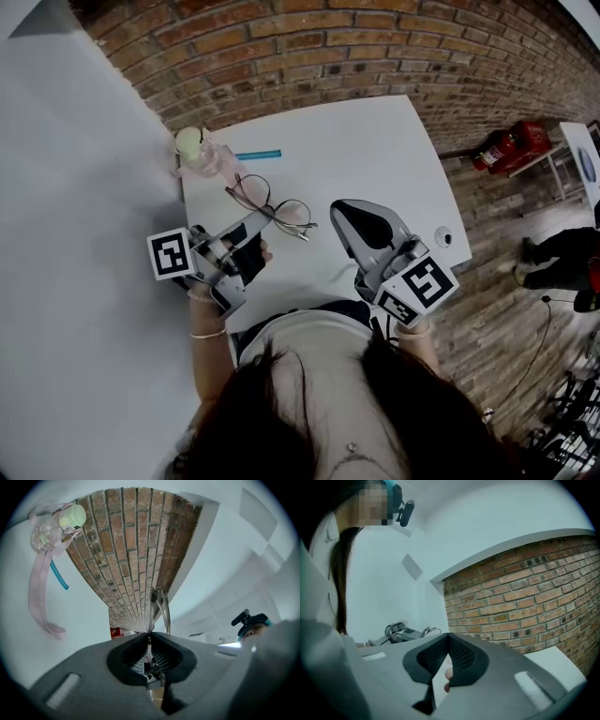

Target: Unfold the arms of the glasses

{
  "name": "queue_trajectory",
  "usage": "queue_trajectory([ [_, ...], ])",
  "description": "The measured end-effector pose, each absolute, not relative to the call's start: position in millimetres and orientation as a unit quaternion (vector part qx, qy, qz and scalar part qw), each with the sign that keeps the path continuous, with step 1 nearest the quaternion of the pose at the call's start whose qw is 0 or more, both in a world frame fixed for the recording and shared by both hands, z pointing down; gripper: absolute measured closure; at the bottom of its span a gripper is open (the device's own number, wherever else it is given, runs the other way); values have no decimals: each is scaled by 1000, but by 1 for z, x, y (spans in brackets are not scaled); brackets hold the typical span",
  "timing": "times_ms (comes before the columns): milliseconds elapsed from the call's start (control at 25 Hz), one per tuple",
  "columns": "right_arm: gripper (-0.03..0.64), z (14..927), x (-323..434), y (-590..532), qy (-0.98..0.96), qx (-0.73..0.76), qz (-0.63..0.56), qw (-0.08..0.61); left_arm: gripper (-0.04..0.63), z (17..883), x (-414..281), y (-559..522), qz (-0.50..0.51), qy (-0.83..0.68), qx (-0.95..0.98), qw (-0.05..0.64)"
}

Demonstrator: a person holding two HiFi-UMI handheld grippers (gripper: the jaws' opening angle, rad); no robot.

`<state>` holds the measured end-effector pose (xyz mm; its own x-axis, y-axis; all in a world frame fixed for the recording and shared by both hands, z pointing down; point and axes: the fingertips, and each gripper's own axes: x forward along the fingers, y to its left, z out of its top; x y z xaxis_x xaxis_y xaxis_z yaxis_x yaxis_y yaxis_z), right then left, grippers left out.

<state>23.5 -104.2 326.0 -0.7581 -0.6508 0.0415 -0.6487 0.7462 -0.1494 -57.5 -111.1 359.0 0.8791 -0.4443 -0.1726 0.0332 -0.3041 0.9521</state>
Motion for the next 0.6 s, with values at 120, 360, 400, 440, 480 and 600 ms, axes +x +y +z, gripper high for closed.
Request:
queue_trajectory([
  [120,611,326,20,-102,938,-337,-79,7,574,359,-59,-112,-209,-131,780,575],
  [360,595,328,12,-95,947,-309,-83,2,574,355,-62,-115,-217,-134,776,577],
  [400,591,328,10,-94,949,-304,-84,1,574,355,-63,-115,-218,-134,776,576],
  [440,589,328,8,-92,950,-300,-84,1,574,354,-63,-115,-218,-134,776,576],
  [480,588,329,7,-91,952,-295,-84,0,574,354,-64,-115,-218,-134,777,576],
  [600,575,330,2,-88,955,-282,-87,0,574,354,-66,-116,-222,-132,775,577],
])
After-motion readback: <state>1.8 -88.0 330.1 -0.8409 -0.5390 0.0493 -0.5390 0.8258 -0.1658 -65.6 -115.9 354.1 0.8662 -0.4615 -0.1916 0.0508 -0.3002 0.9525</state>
